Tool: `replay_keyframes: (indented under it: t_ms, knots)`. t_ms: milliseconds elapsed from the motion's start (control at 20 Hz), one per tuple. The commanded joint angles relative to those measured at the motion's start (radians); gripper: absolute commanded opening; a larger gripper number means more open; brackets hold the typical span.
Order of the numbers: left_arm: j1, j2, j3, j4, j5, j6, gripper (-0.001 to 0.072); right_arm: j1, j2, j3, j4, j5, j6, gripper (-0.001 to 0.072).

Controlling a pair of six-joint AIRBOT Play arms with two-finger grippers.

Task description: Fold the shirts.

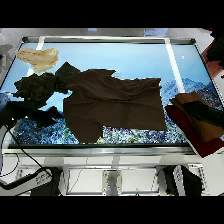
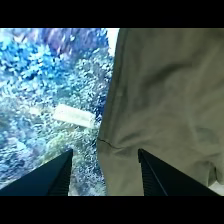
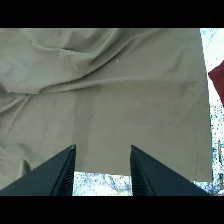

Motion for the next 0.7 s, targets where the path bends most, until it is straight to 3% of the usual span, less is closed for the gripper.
replay_keyframes:
  t_ms: [0,350,400,500,600,650]
  knots:
    - [0.000,-0.053,-0.035,-0.084,-0.046,0.024,0.0487,0.000,0.001,0.000,0.007,0.002,0.000,0.0387]
    - [-0.002,-0.161,-0.035,-0.210,-0.050,0.091,0.0483,0.000,0.001,-0.001,0.007,0.001,0.000,0.0386]
    - [-0.002,-0.168,-0.035,-0.227,-0.056,0.103,0.0454,0.000,0.001,-0.001,0.007,0.001,0.000,0.0387]
    - [-0.011,-0.173,-0.035,-0.246,-0.079,0.106,0.0249,0.000,0.001,-0.001,0.007,0.002,0.000,0.0387]
    - [-0.042,-0.174,-0.034,-0.248,-0.088,0.122,0.0181,0.000,0.001,-0.003,0.004,0.008,0.018,0.0386]
    - [-0.057,-0.174,-0.034,-0.247,-0.088,0.130,0.0017,0.000,0.001,-0.021,0.003,0.029,0.060,0.0386]
